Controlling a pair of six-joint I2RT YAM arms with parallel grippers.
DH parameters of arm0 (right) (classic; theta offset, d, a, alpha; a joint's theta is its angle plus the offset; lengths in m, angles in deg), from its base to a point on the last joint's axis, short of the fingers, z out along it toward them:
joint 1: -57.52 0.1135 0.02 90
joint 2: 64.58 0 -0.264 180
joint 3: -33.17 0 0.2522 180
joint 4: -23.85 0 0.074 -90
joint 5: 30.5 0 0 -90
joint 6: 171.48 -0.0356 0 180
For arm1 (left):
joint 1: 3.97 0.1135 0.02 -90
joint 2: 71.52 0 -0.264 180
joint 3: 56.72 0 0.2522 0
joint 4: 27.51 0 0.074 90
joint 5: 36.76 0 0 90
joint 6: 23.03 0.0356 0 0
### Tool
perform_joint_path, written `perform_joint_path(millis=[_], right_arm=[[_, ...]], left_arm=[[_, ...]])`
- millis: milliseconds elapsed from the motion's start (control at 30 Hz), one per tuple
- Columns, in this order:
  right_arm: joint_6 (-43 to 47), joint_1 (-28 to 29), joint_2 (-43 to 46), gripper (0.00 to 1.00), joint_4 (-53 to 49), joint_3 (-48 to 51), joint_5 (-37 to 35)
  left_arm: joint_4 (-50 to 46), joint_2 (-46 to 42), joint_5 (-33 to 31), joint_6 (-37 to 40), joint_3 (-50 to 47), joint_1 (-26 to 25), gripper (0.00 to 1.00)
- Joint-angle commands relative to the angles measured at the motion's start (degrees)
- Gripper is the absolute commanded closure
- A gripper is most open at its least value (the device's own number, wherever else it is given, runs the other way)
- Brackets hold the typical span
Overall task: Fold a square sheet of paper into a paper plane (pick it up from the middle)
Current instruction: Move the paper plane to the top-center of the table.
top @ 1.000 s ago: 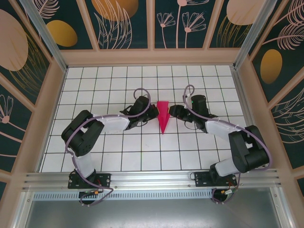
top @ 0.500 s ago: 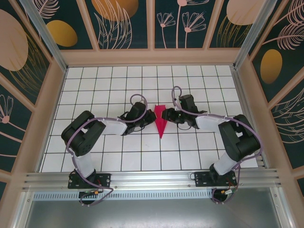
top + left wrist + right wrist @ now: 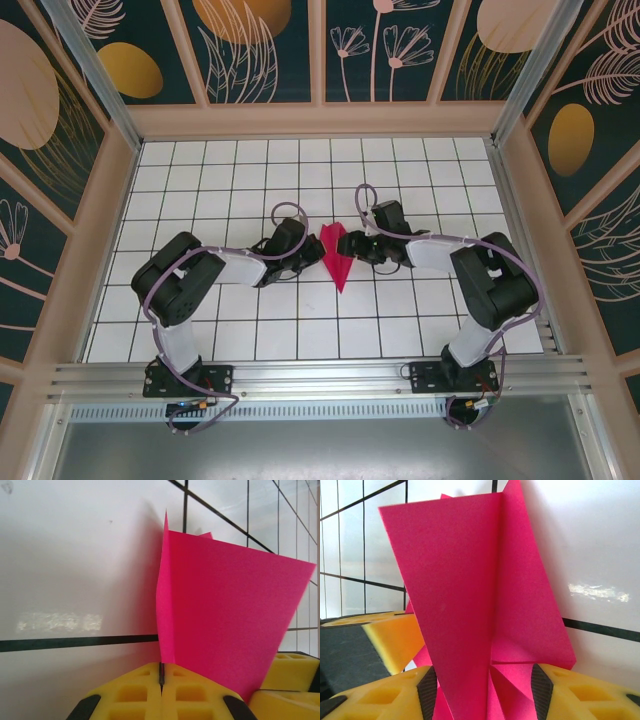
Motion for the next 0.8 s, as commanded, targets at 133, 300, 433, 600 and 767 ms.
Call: perform_joint_path(millis=[133, 300, 433, 600, 767], right_arm=[[0.1, 1.4, 1.7, 0.41, -2.1, -0.9, 2.0], [-1.6, 2.4, 2.9, 0.41, -4.5, 0.5, 0.7], [-2.2, 2.9, 3.8, 0.42, -5.2, 1.0, 0.9], [-2.3, 5.2, 4.0, 0.41, -6.6, 0.7, -0.5], [-2.0, 6.7, 2.7, 0.39, -7.8, -0.3, -2.9]], left_arm=[[2.0, 1.0, 0.0, -0.8, -0.6, 0.5, 1.0], [2.3, 0.6, 0.5, -0.7, -0.6, 0.4, 1.0], [2.2, 0.5, 0.5, -0.6, -0.4, 0.4, 1.0], [2.8, 0.9, 1.2, -0.7, -0.5, 0.4, 1.0], [3.5, 0.3, 2.6, -0.9, -0.5, 0.4, 1.0]])
